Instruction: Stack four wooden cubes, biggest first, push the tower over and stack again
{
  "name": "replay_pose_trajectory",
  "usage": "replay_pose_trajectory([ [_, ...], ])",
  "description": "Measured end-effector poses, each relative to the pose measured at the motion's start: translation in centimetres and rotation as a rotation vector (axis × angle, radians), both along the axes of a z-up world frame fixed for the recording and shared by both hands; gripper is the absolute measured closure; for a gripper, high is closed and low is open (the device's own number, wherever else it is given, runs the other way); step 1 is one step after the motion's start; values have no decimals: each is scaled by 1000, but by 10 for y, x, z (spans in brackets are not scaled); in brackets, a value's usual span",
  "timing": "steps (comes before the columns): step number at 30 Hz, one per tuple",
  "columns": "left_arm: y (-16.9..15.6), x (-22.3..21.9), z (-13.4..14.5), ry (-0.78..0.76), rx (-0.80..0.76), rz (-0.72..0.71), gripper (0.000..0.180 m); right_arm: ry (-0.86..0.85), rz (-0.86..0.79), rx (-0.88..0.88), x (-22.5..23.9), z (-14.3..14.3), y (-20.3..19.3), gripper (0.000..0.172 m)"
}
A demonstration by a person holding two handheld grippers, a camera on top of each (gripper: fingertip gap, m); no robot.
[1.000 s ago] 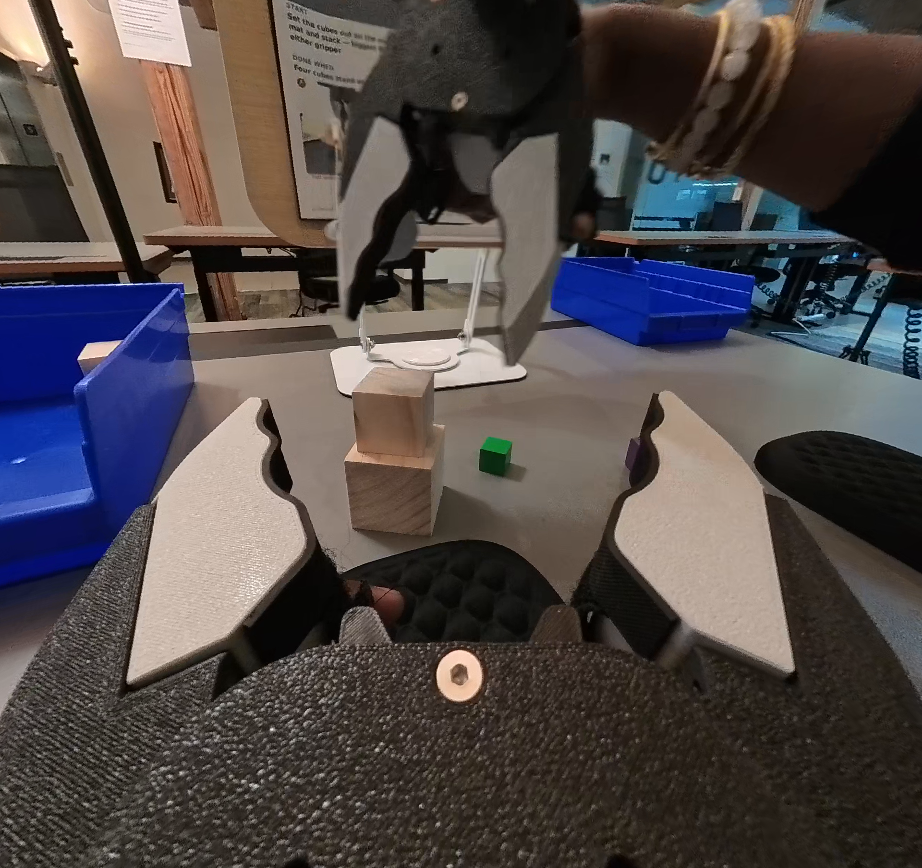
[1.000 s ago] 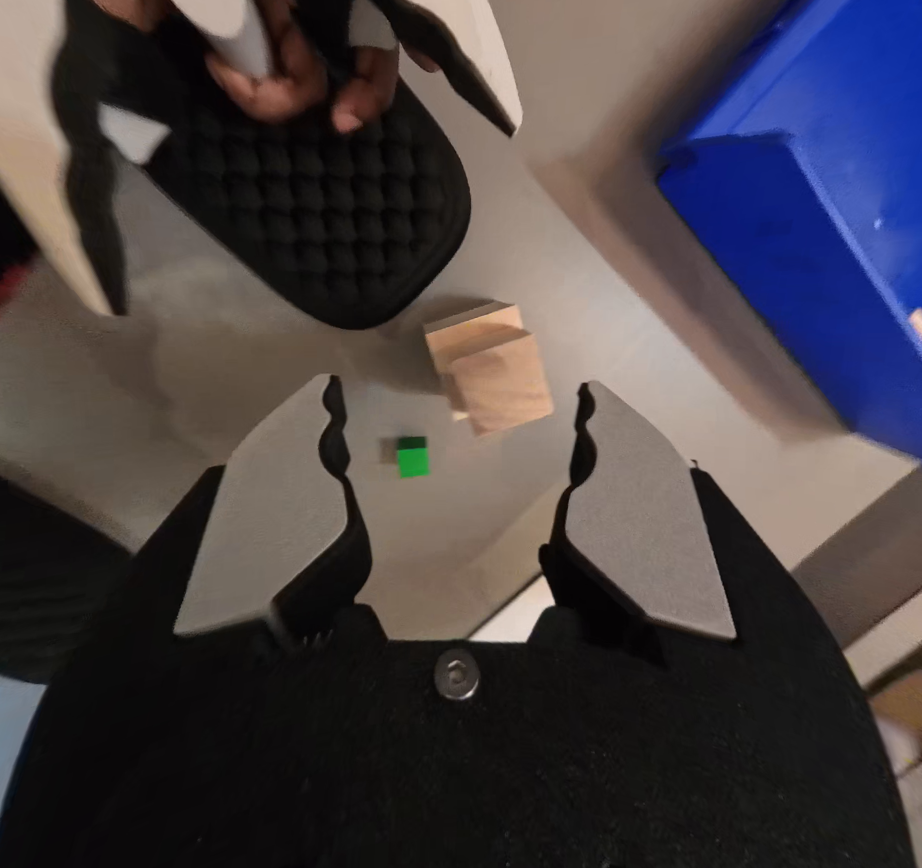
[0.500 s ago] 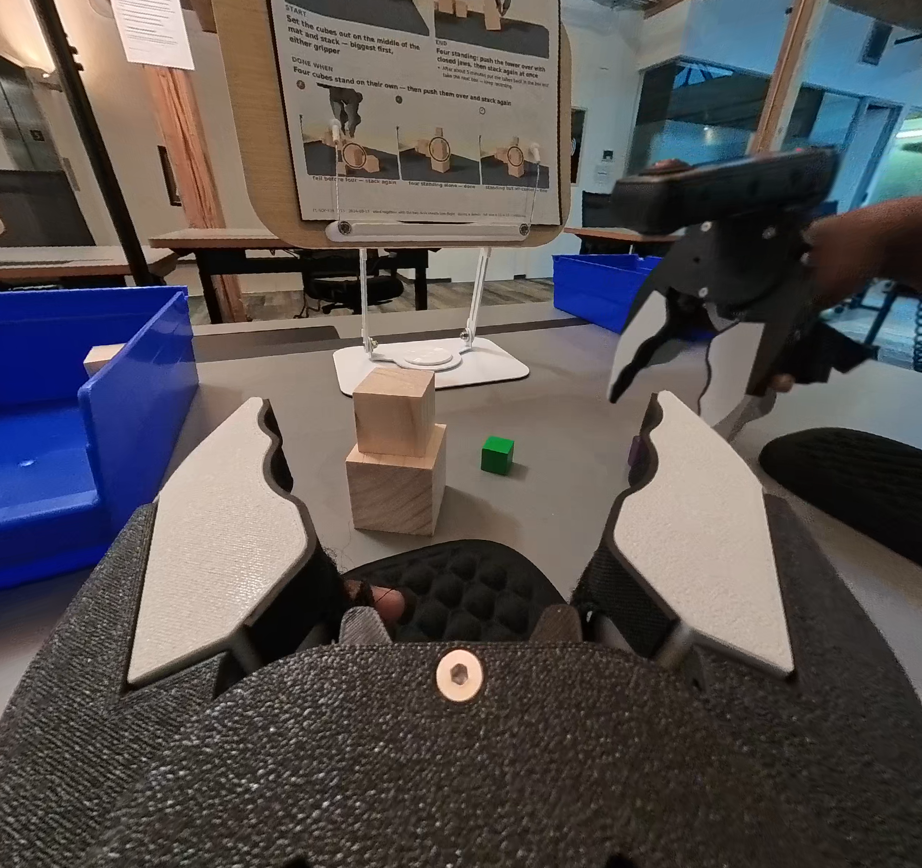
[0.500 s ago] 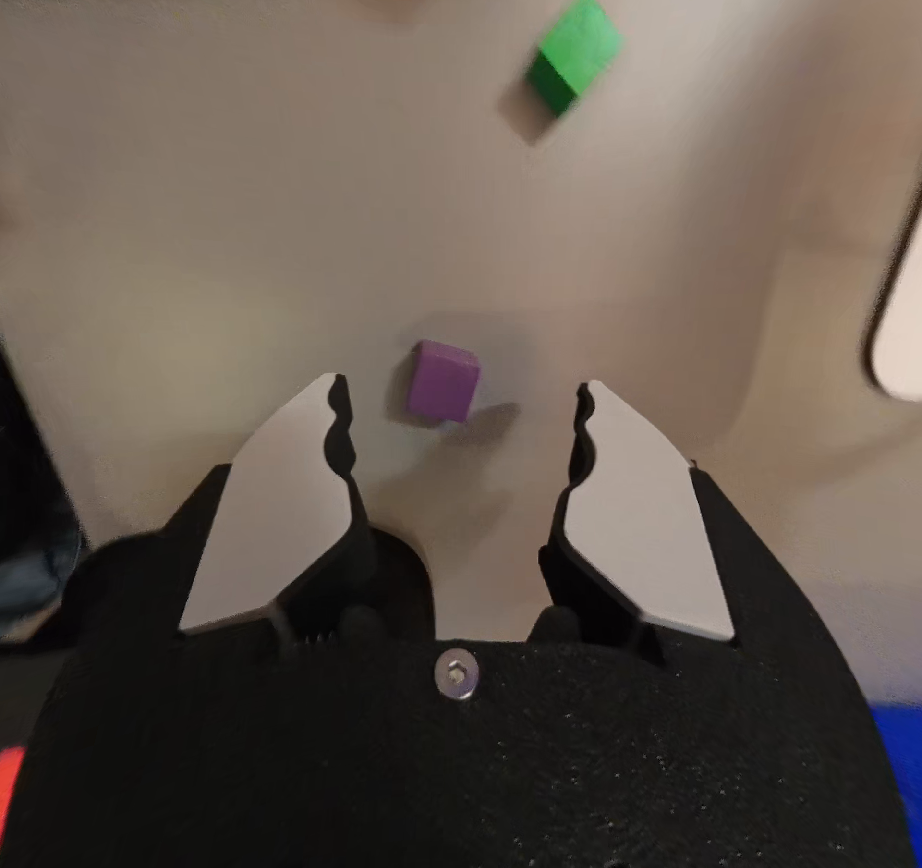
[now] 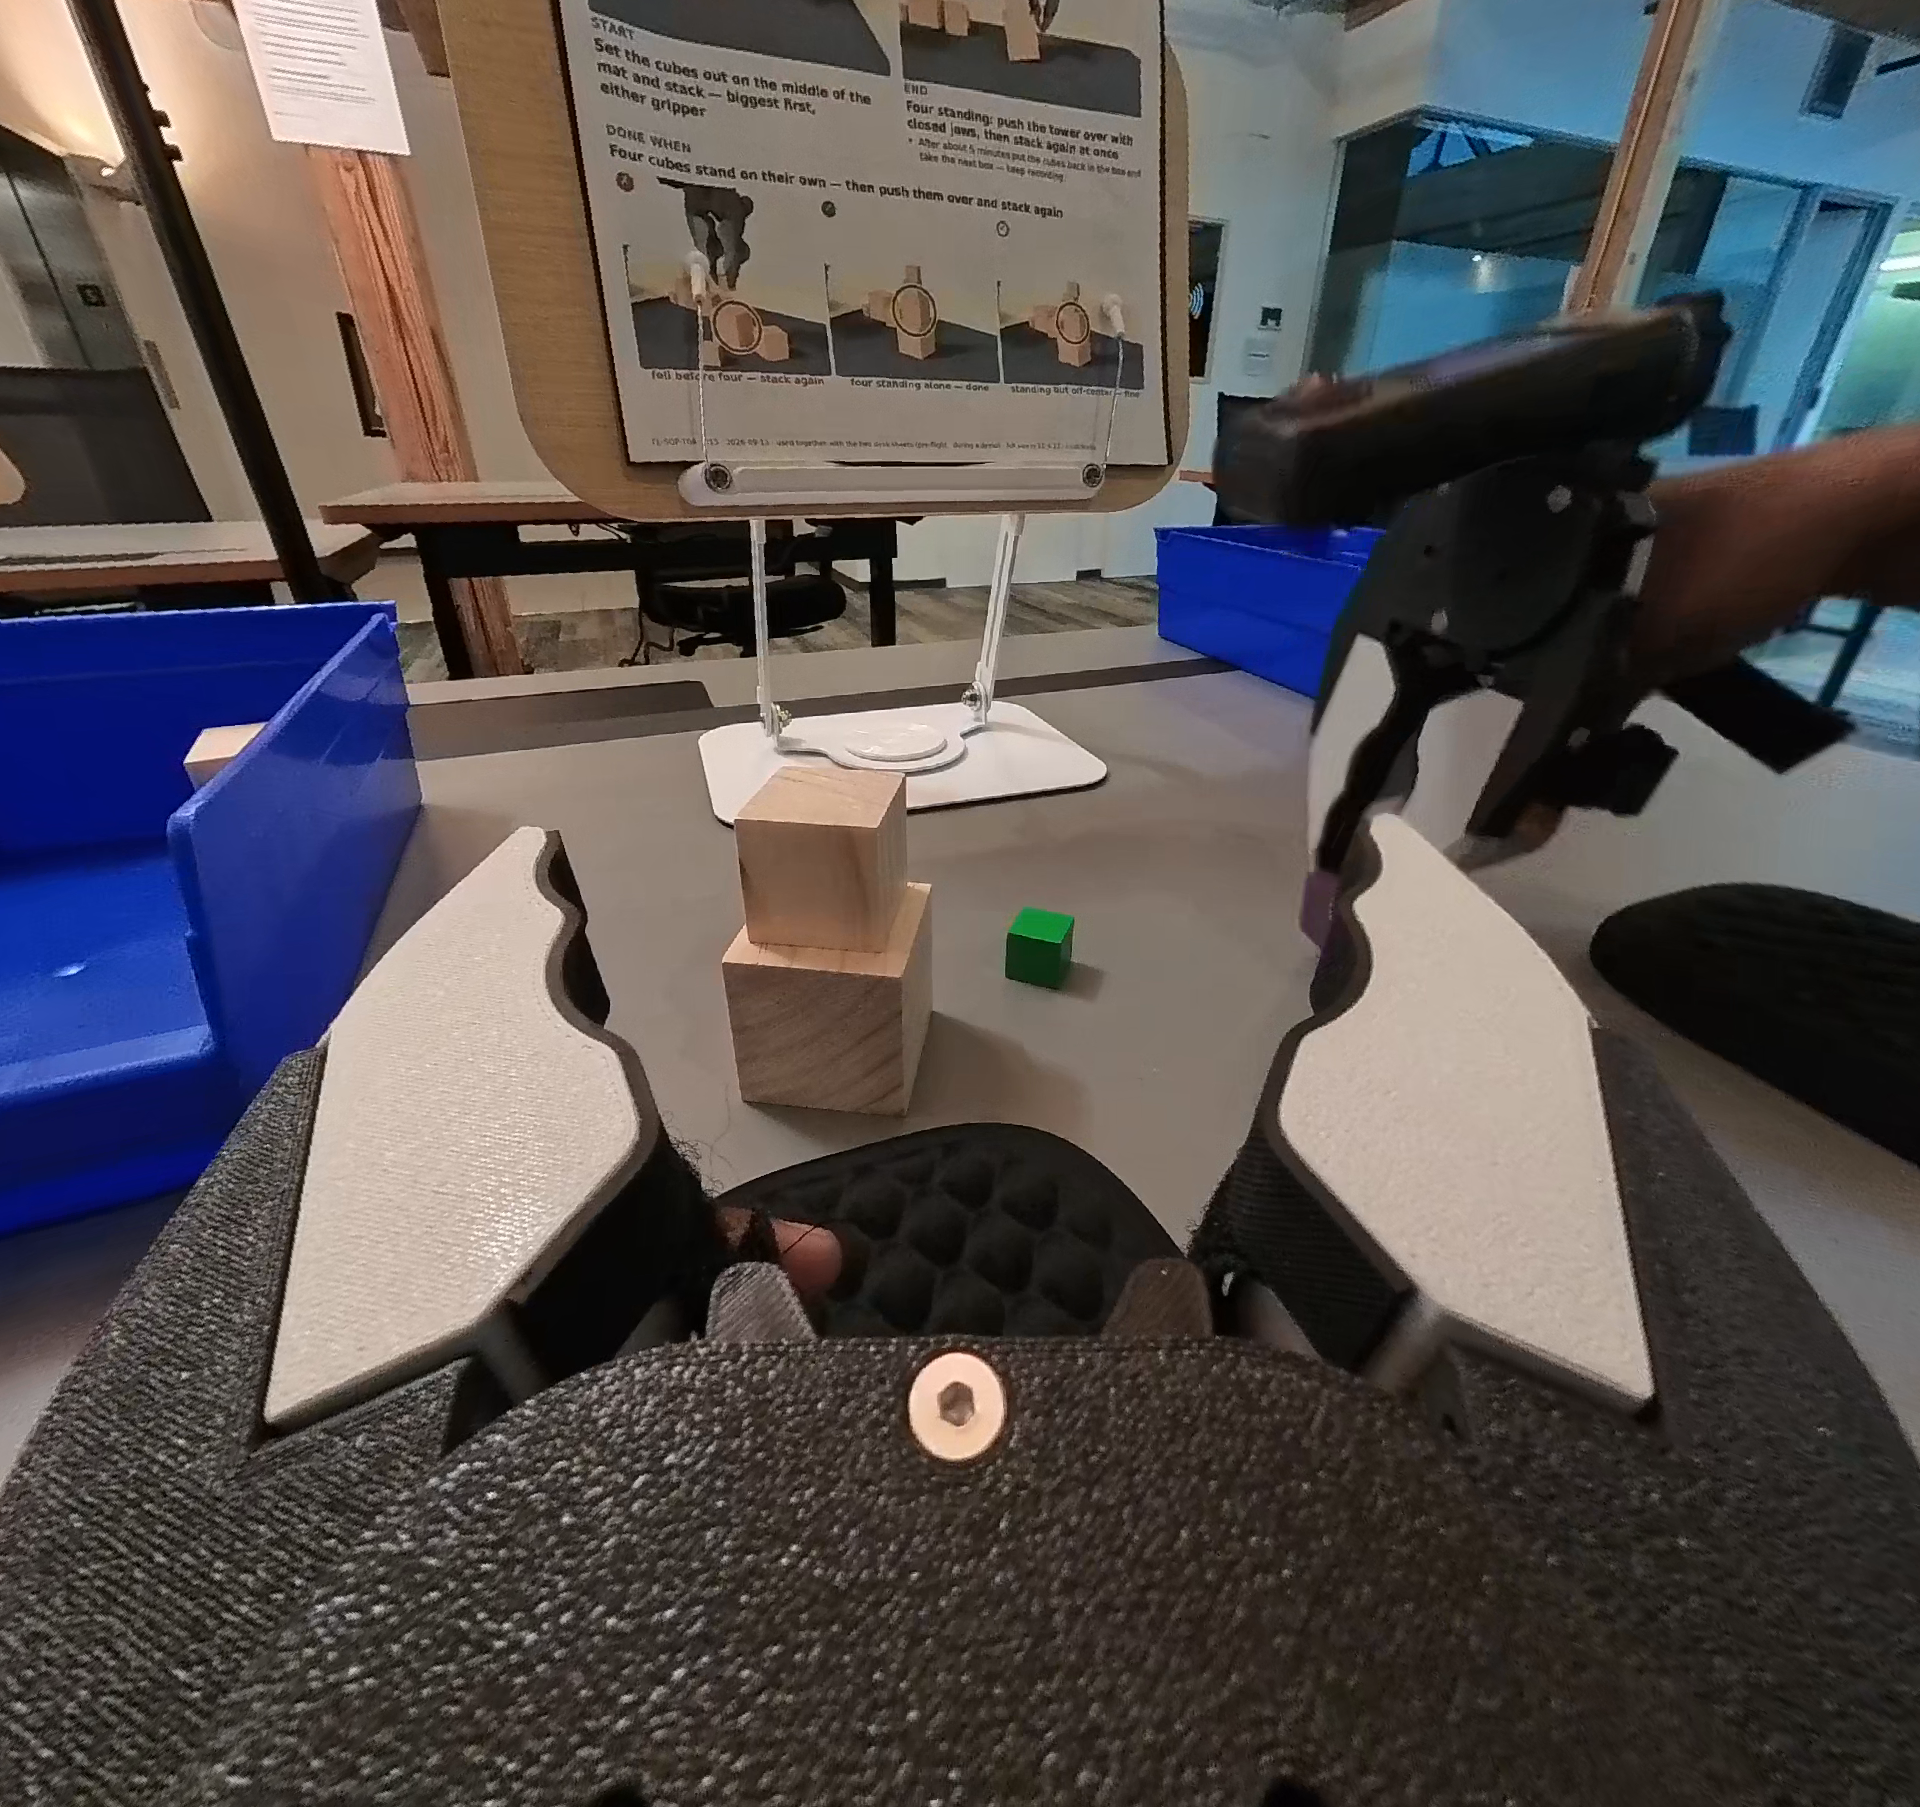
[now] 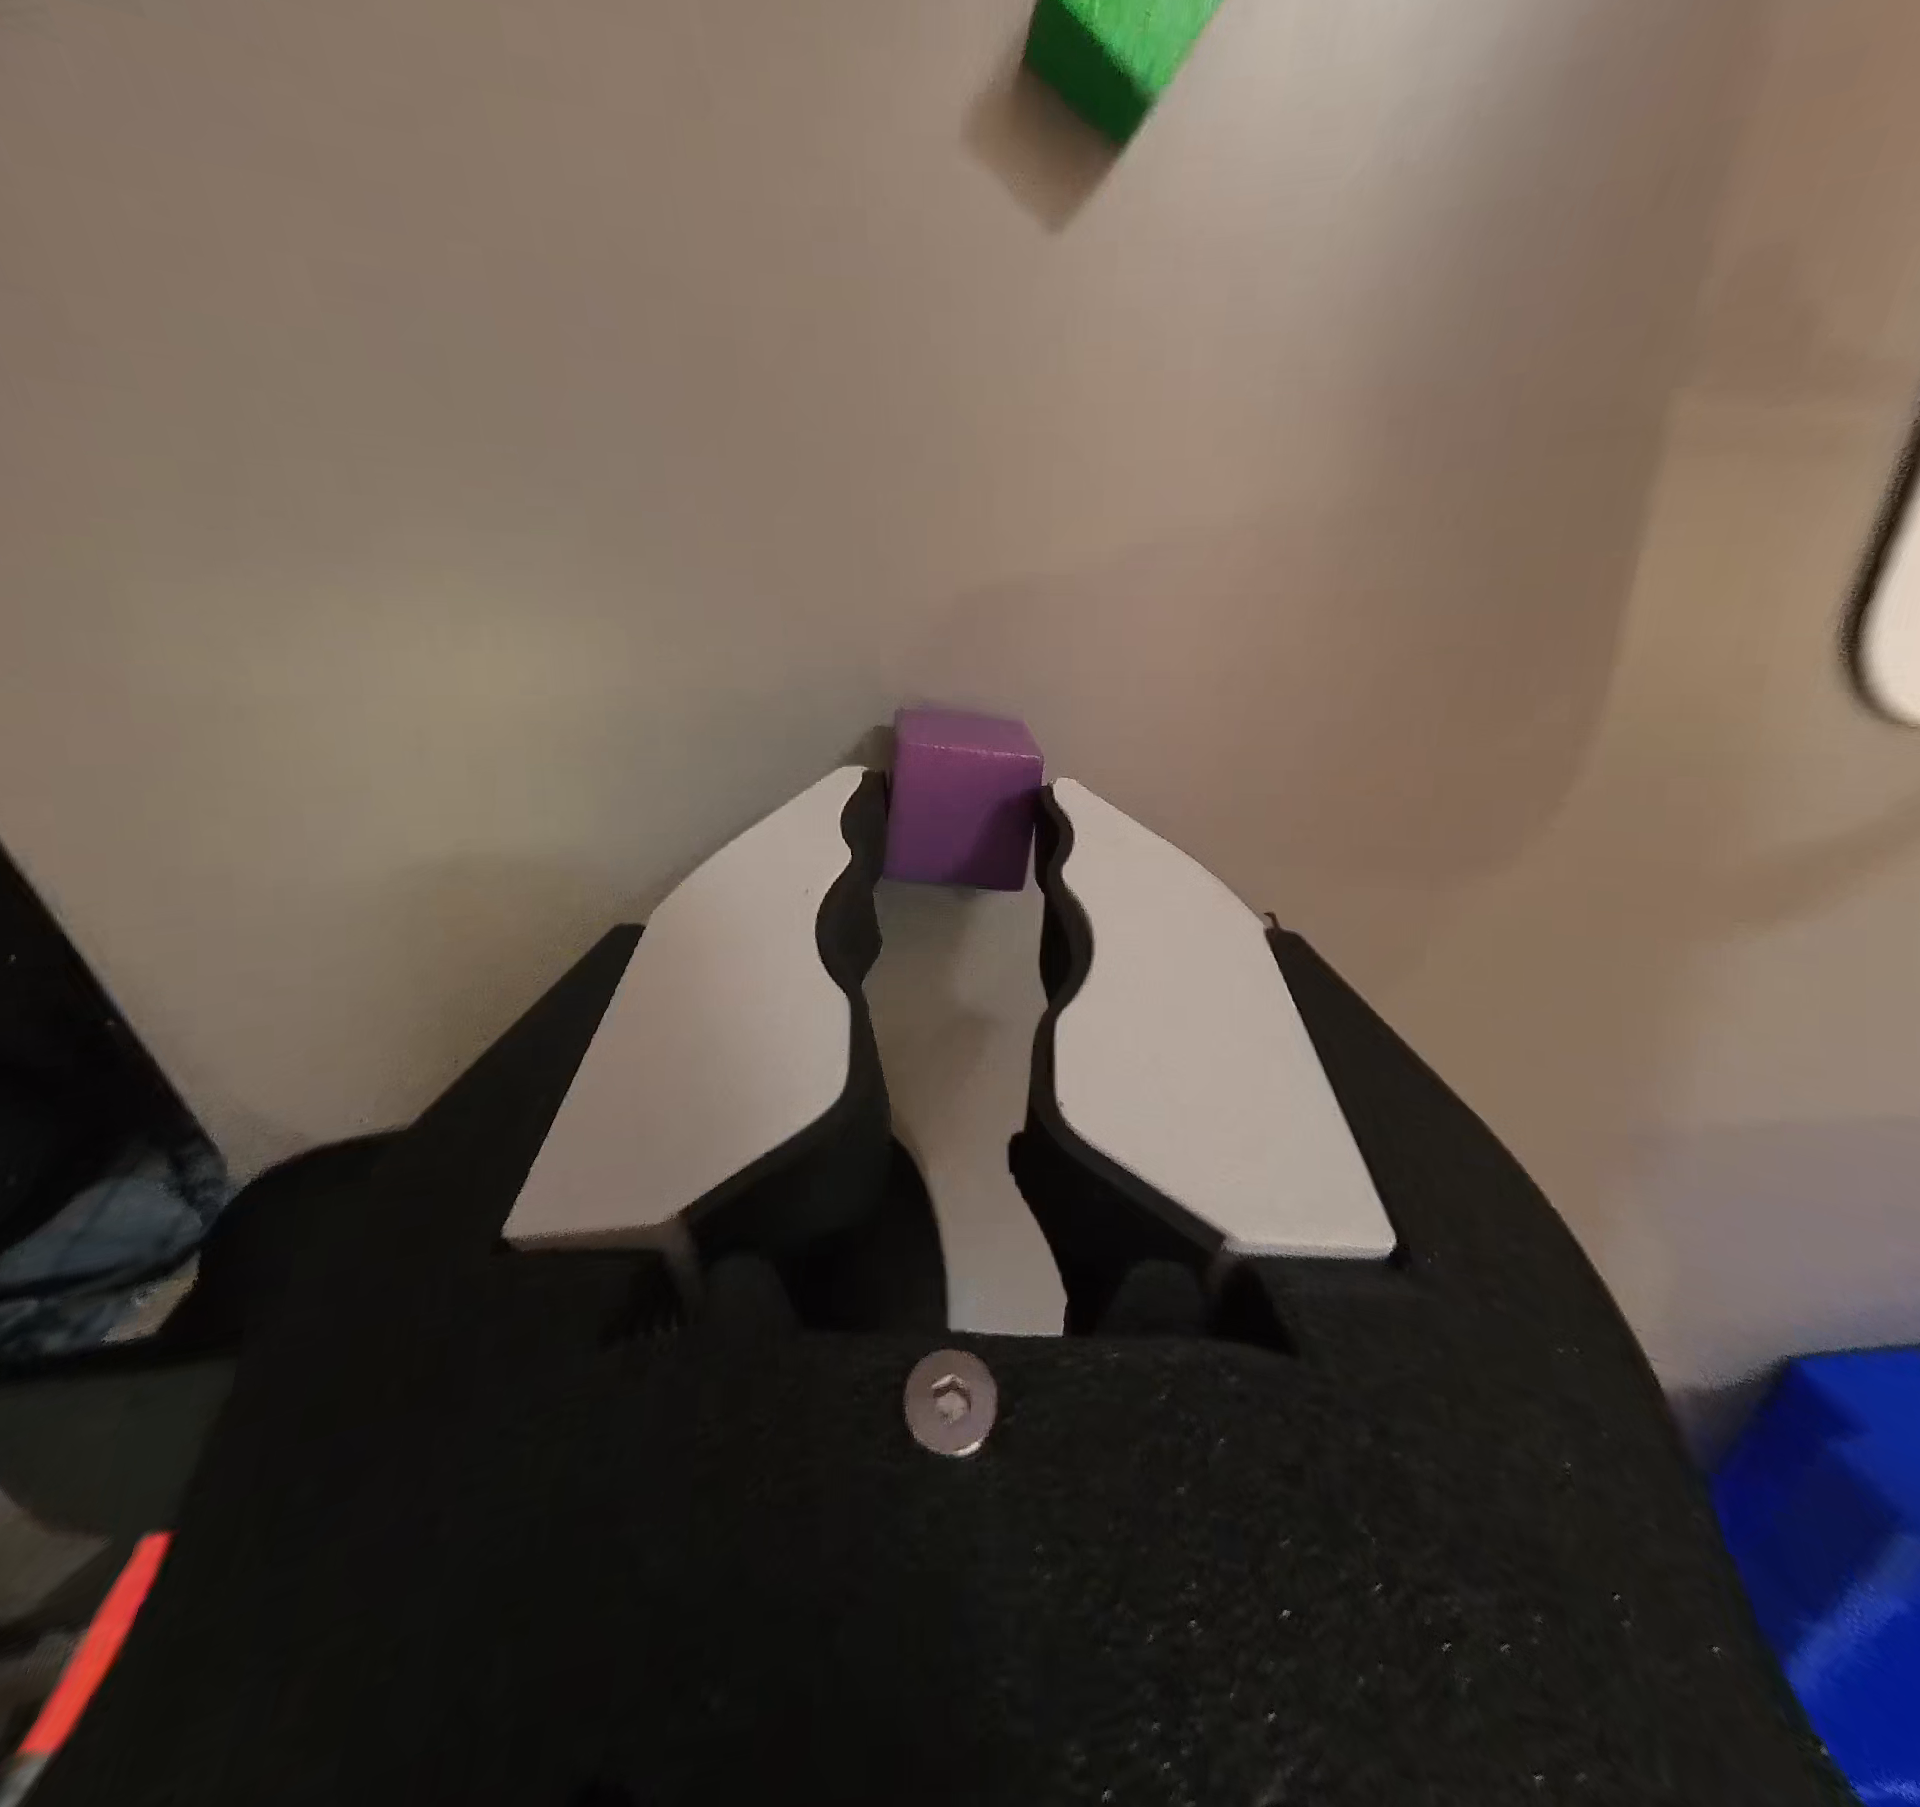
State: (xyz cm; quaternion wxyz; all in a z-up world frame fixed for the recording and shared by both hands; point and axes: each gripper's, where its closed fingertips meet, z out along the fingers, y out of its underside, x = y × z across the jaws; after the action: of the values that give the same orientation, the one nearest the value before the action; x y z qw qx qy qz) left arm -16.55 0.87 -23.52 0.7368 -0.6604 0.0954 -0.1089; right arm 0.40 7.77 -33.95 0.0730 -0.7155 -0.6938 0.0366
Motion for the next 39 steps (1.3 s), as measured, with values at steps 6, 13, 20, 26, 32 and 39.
replay_pose_trajectory([
  [6,0,0,0,-5,-2,-4,47,192,333,85,-85,91,2,145],
  [13,0,0,0,-3,1,-5,47,201,1008,130,-166,131,-12,145],
  [20,0,0,1,-11,1,-11,48,-19,1154,62,-179,96,-6,145],
  [26,-1,-1,1,-16,3,-10,48,-22,1192,60,-186,92,-2,145],
  [32,0,-1,1,-17,1,-9,48,-38,1206,67,-186,86,4,145],
  [39,0,-1,1,-18,-1,-10,49,-32,1203,60,-186,83,5,145],
])
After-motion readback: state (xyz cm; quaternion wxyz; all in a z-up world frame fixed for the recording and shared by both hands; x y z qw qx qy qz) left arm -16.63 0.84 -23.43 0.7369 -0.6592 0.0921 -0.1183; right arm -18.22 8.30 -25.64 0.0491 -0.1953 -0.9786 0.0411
